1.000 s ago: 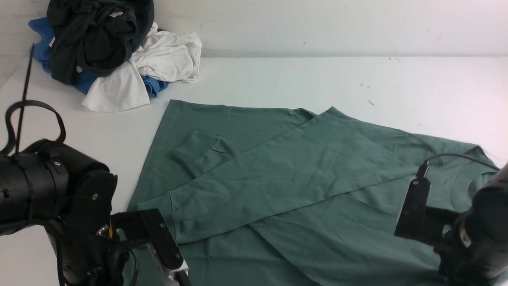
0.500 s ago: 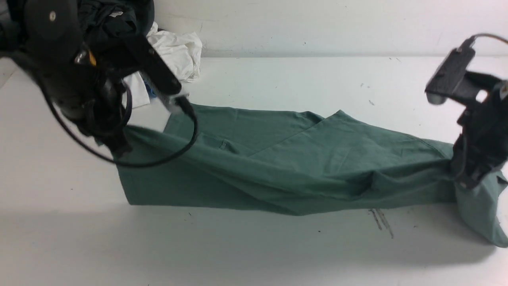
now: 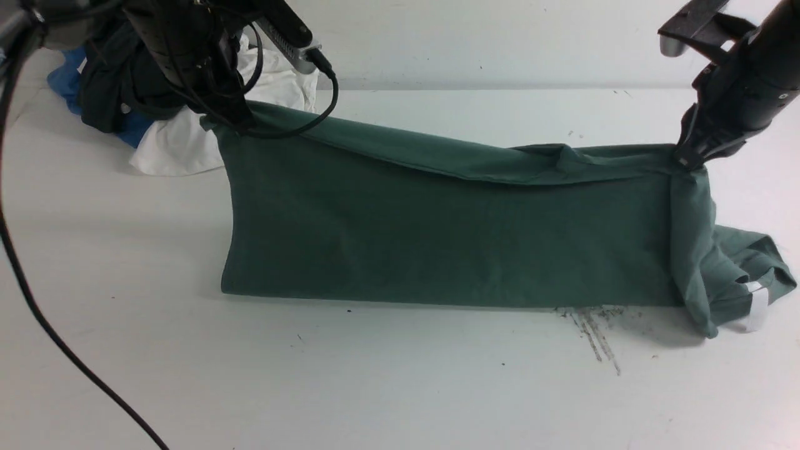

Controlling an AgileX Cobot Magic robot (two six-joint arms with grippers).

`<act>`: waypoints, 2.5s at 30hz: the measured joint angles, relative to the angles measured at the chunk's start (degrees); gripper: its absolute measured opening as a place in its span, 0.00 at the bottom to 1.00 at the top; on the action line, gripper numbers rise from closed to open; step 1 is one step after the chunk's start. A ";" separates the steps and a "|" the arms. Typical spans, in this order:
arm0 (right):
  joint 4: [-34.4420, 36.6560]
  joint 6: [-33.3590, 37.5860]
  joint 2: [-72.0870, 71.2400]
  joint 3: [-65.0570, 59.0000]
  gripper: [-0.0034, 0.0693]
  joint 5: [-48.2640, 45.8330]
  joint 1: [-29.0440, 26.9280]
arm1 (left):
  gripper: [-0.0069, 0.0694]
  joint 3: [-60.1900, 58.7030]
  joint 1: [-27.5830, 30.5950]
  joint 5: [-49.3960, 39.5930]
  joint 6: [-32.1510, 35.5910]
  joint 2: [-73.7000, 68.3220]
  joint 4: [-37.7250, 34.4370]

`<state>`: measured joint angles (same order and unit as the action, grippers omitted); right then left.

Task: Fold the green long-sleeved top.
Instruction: Use both arms to drag the lower edge of the fabric forward and fold it over the upper edge

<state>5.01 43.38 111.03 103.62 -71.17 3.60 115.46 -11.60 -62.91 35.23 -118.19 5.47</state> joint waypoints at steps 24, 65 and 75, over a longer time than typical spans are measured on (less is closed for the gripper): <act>-3.19 -15.74 12.03 2.20 0.07 9.34 -0.37 | 0.59 1.08 0.92 20.40 -26.18 -13.78 3.85; -10.11 -36.83 -7.84 -41.82 0.58 31.70 -0.43 | 0.08 1.62 -5.59 -6.36 -22.64 -17.02 -3.98; -16.43 -39.57 -5.30 -41.82 0.33 33.69 2.48 | 0.08 1.76 -5.59 -6.21 -22.64 -17.41 -3.97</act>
<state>-11.42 3.82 105.73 61.80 -37.48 6.09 117.22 -17.19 -69.12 12.58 -135.59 1.50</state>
